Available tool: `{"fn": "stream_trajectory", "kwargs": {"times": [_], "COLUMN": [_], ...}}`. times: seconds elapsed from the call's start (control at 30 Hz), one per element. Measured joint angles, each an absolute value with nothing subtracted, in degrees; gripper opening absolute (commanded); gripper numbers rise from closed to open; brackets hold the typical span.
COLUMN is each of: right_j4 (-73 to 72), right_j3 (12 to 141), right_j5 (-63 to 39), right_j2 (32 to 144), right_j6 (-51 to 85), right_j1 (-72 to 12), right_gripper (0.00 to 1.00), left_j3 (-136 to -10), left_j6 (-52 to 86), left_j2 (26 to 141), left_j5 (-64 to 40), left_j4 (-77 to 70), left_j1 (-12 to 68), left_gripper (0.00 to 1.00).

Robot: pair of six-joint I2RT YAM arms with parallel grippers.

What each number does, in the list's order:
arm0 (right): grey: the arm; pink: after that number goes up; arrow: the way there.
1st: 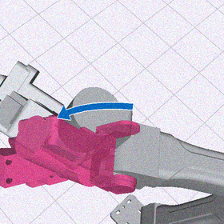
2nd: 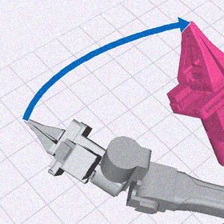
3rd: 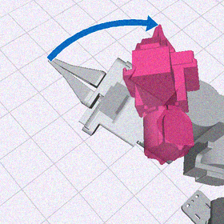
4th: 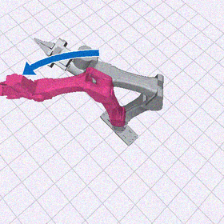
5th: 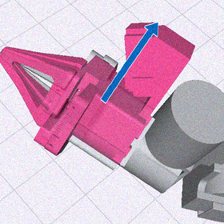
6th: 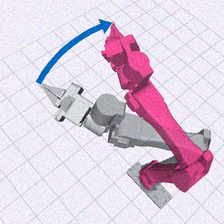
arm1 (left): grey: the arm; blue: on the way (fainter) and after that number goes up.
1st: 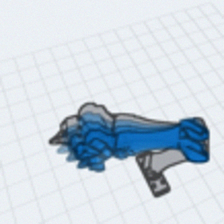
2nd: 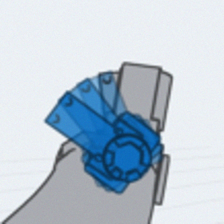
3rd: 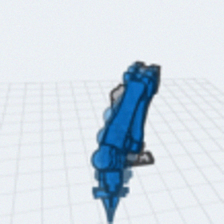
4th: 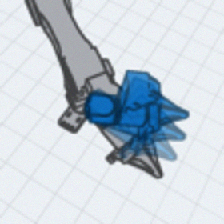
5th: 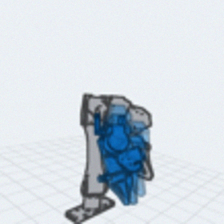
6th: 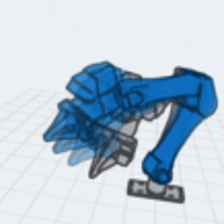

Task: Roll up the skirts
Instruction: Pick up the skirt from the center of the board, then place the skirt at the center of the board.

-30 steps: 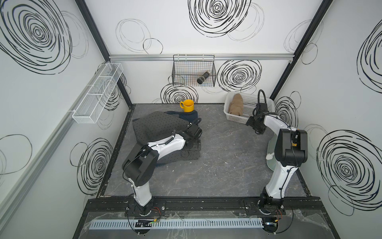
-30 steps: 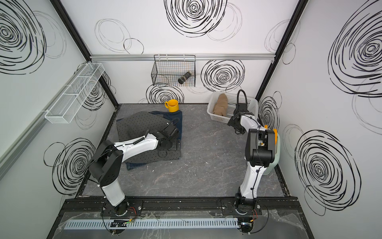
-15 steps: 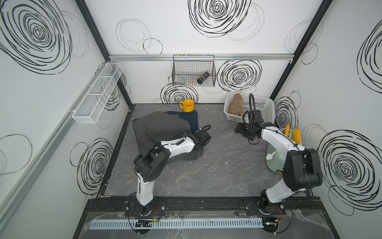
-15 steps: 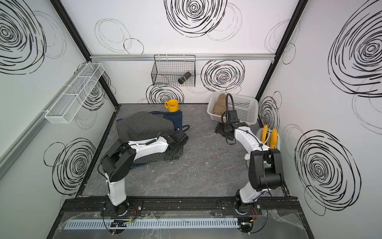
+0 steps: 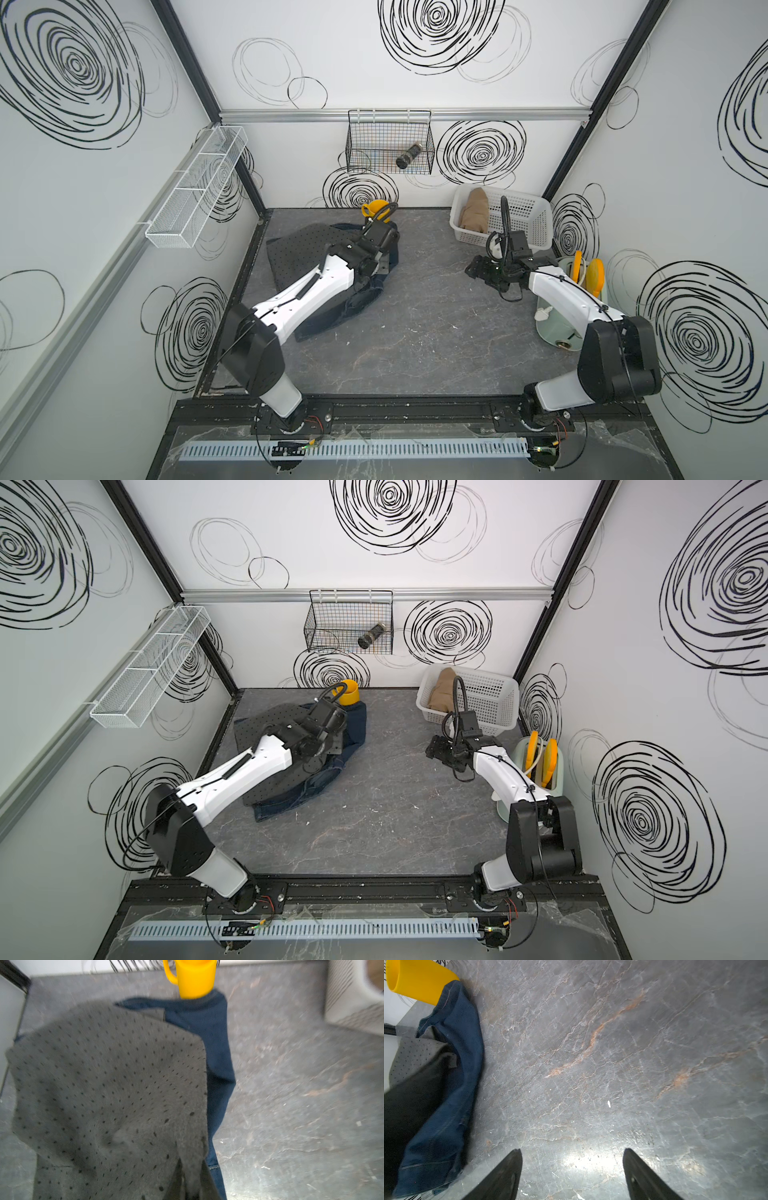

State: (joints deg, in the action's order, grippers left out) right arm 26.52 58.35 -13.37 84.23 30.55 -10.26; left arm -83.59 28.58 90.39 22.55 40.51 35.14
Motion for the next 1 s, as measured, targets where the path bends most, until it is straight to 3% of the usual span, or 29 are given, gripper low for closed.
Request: {"fn": "stream_trajectory", "kwargs": {"times": [0.1,0.4,0.6,0.7,0.8,1.0], "right_j4": [27.0,28.0,31.4,31.7,31.5,29.5], "right_j3": [58.3,58.3,62.8,66.5,66.3,59.5], "right_j5": [-14.5,-16.3,-17.8,-18.0,-17.8,-17.9], "right_j2": [84.2,84.2,84.5,83.9,80.3,70.7], "right_j6": [30.4,30.3,31.3,32.0,32.1,32.1], "right_j1": [-10.3,-10.2,-8.8,-7.1,-5.8,-3.7], "right_gripper": [0.79,0.79,0.80,0.81,0.82,0.83], "left_j3": [-84.9,-79.2,-109.4,-122.9,-115.2,-79.8], "left_j6": [27.0,26.3,22.0,17.1,13.8,13.0], "left_j2": [87.9,90.7,102.0,105.8,101.3,94.5], "left_j5": [21.9,17.7,15.4,14.2,13.7,11.4], "left_j4": [40.4,40.5,43.6,42.1,36.8,31.9], "left_j1": [35.2,35.6,34.6,38.3,47.3,68.1], "left_gripper": [0.00,0.00,0.00,0.00,0.00,0.00]}}
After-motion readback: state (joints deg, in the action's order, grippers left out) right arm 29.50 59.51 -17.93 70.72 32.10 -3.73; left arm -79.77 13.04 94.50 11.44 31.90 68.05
